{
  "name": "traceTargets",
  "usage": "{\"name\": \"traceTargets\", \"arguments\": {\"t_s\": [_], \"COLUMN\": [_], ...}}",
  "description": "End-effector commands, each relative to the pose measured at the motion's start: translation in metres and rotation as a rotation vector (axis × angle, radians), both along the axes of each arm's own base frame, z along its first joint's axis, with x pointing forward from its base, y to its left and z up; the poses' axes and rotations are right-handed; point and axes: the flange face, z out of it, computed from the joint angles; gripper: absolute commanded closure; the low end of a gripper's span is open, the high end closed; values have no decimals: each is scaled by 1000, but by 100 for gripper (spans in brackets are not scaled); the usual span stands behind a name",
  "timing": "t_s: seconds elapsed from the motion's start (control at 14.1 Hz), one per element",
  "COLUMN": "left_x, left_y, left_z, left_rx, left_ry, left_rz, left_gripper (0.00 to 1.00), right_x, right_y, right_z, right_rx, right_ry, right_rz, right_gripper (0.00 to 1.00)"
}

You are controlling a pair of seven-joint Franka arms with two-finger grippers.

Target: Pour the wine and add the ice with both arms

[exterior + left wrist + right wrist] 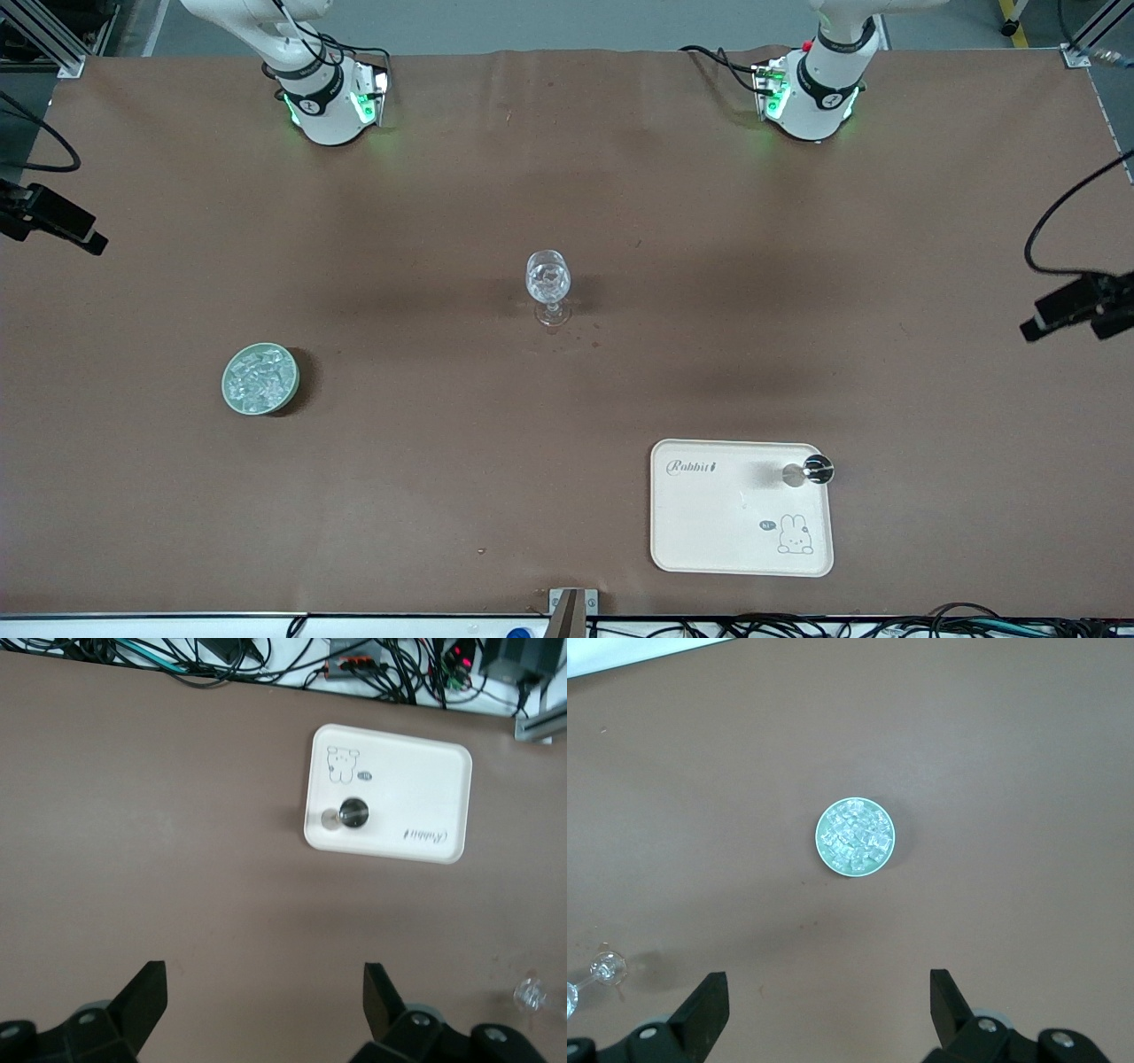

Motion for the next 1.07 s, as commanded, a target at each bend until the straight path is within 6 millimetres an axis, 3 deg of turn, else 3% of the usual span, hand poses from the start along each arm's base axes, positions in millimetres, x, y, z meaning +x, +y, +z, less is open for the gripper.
{"name": "traceTargets", "arguments": {"t_s": [0.0,0.28,0.43,0.5,0.71,0.85,1.0], "left_x": [-40,-52,-52,-51,-32,-30,-41], "left_y": [-36,-43,-68,-70,-81,-81,-77], "left_z": [-2,-8,-16,-17,-15,-12,-14], "left_rx": [92,85,79,79,76,78,101], "left_ry": [20,35,57,58,46,52,110], "left_rz": [-71,-37,-4,2,-16,-20,-11], "left_gripper": [2,4,4,4,0,0,0], "right_x": [-5,-5,-6,-6,-6,-6,-6], "right_y": [-2,-2,-2,-2,-4,-3,0], "right_z": [-1,-2,-2,-2,-2,-2,-4], "right_rx": [12,10,10,11,11,11,11], "right_ry": [11,17,19,21,22,25,28], "right_rz": [52,60,60,57,52,52,58], "right_gripper": [0,0,0,0,0,0,0]}}
